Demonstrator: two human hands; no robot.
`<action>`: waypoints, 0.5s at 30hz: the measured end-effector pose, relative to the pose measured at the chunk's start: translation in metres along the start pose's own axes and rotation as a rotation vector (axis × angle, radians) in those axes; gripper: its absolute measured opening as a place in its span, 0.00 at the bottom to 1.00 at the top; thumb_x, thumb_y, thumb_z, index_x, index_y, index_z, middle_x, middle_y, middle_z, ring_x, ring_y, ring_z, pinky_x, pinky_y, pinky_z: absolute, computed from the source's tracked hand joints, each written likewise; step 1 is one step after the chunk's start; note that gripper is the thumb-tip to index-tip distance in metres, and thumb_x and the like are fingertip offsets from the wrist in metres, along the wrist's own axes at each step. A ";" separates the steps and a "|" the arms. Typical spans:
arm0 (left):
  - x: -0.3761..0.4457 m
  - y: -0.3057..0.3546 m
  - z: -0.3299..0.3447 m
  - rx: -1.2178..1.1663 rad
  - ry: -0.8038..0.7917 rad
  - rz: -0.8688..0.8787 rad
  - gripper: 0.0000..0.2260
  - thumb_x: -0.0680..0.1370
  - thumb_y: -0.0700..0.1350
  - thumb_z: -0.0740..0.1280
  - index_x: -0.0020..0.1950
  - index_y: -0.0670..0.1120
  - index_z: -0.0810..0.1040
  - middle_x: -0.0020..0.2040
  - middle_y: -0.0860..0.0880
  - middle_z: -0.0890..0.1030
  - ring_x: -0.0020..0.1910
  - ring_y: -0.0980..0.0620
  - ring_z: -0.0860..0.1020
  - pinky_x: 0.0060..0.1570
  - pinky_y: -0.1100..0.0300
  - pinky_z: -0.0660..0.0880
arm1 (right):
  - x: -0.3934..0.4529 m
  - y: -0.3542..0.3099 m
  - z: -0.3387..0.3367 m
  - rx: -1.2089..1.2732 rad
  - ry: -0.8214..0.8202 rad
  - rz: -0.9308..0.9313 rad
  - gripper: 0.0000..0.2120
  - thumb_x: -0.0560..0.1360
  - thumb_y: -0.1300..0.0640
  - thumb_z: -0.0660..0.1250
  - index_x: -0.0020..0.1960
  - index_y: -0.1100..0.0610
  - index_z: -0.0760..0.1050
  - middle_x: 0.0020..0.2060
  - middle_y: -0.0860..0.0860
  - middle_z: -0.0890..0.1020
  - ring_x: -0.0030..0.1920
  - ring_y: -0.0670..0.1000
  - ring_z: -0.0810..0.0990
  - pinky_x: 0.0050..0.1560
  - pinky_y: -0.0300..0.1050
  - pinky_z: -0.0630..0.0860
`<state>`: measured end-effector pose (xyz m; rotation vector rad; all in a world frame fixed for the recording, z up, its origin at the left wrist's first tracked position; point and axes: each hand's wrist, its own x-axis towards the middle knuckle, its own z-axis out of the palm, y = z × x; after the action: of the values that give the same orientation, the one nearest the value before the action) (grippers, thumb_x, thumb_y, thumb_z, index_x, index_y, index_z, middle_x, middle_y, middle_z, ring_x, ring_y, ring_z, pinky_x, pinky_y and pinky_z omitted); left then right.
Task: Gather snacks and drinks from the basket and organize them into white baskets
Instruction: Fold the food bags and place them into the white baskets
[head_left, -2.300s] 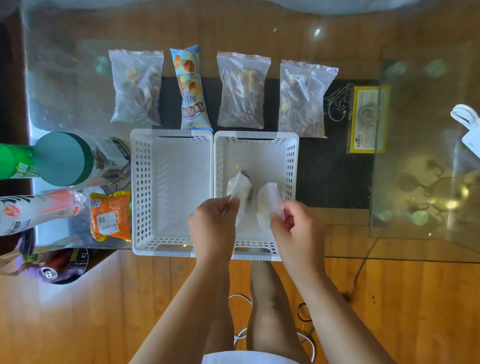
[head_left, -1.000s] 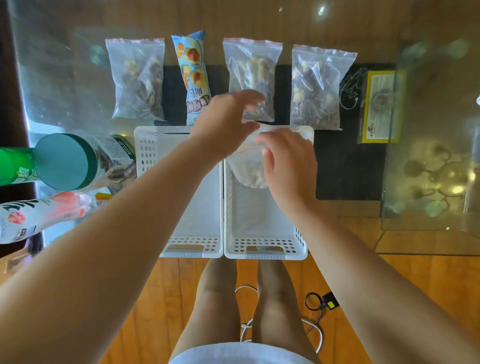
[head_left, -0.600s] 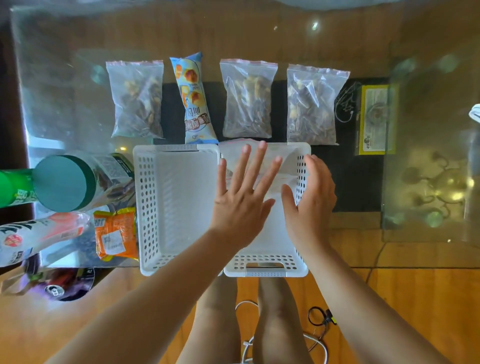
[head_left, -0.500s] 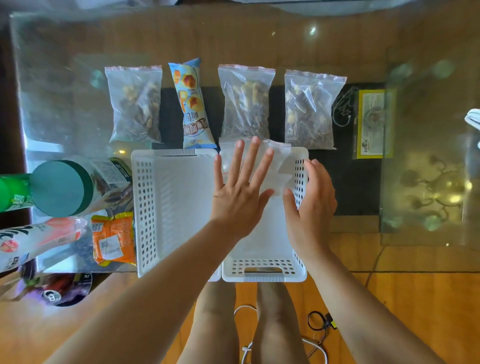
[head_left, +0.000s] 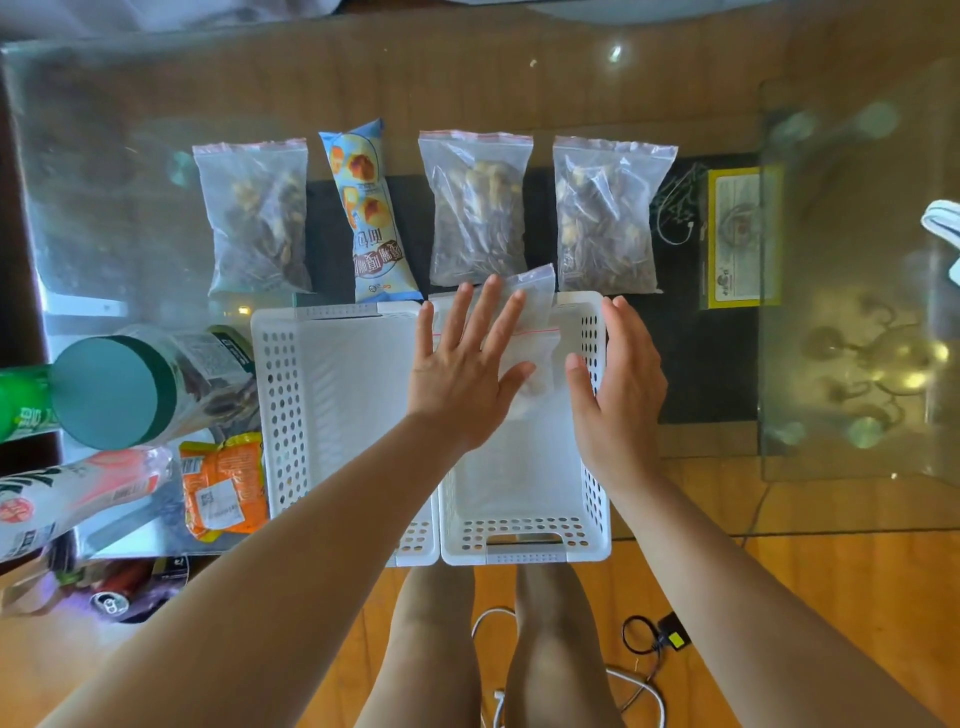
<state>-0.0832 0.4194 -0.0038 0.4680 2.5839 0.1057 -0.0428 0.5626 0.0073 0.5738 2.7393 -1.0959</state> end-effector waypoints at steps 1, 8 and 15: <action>0.000 0.000 -0.003 -0.003 -0.012 0.007 0.29 0.79 0.61 0.44 0.74 0.55 0.33 0.79 0.51 0.40 0.78 0.48 0.41 0.73 0.45 0.37 | 0.002 0.000 0.000 -0.003 -0.016 -0.005 0.24 0.78 0.53 0.58 0.72 0.57 0.61 0.73 0.54 0.64 0.73 0.53 0.62 0.70 0.51 0.57; 0.046 -0.022 -0.059 -0.087 0.122 0.091 0.25 0.80 0.58 0.50 0.75 0.50 0.58 0.76 0.49 0.62 0.72 0.46 0.66 0.72 0.46 0.54 | 0.067 -0.007 -0.018 -0.086 -0.043 -0.130 0.21 0.78 0.54 0.60 0.69 0.57 0.66 0.70 0.54 0.67 0.71 0.53 0.64 0.69 0.53 0.61; 0.147 -0.050 -0.080 -0.033 0.125 0.025 0.22 0.81 0.52 0.54 0.74 0.48 0.60 0.75 0.47 0.62 0.72 0.42 0.63 0.67 0.43 0.62 | 0.188 -0.015 -0.012 -0.391 -0.117 -0.193 0.22 0.78 0.57 0.59 0.71 0.57 0.62 0.74 0.57 0.61 0.73 0.58 0.60 0.71 0.54 0.58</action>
<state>-0.2583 0.4243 -0.0114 0.4960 2.6939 0.1918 -0.2212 0.6166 -0.0239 0.1878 2.8357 -0.5721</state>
